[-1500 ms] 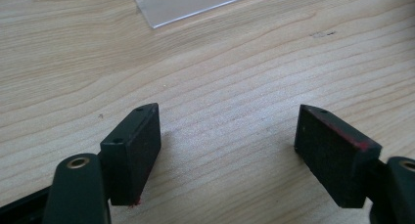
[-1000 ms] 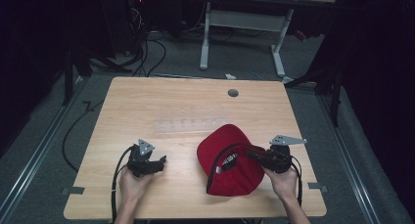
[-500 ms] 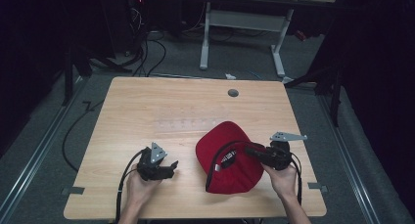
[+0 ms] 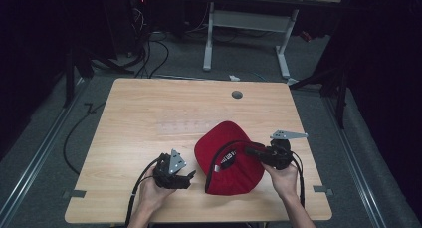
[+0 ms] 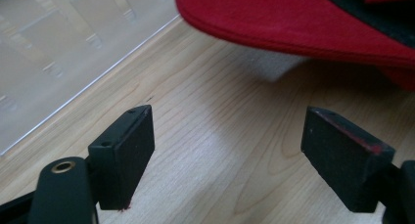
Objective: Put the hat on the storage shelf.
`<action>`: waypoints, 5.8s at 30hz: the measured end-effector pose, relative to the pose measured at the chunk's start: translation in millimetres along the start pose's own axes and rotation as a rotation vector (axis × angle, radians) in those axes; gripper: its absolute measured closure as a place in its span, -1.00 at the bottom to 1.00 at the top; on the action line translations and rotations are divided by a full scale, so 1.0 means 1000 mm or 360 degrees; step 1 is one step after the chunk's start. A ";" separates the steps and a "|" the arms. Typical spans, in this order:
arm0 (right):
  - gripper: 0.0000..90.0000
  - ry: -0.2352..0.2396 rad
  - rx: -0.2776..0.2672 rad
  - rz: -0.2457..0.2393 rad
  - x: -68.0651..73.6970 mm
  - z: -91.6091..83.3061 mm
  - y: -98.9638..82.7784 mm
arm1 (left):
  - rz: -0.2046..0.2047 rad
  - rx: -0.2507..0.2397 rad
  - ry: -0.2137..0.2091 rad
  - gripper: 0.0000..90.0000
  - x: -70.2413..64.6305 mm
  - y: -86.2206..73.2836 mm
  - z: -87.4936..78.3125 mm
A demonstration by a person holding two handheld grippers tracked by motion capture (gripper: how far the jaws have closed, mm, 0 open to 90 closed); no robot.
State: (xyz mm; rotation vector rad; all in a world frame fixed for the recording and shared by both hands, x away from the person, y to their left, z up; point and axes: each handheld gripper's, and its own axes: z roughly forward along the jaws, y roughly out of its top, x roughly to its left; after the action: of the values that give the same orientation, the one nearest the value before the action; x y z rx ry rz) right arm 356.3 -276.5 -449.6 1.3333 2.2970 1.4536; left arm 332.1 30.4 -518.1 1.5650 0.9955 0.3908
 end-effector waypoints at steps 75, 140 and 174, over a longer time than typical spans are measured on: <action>0.86 0.0118 0.0273 0.0122 0.017 0.034 0.014 | 0.0313 -0.0035 0.0040 0.16 -0.017 0.004 -0.004; -0.06 -0.0237 0.0034 0.0079 -0.029 0.032 -0.029 | 0.0050 -0.0076 -0.0128 0.90 0.007 0.045 -0.042; -0.15 -0.0667 0.0181 -0.0196 -0.026 0.060 -0.053 | -0.0442 -0.0332 -0.0053 0.89 0.057 0.104 -0.044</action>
State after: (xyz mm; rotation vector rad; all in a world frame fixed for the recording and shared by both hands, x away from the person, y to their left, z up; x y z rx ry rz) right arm 370.4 -263.2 -531.1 1.3435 2.1609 0.9130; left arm 371.9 106.8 -425.9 1.2231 1.0923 0.2644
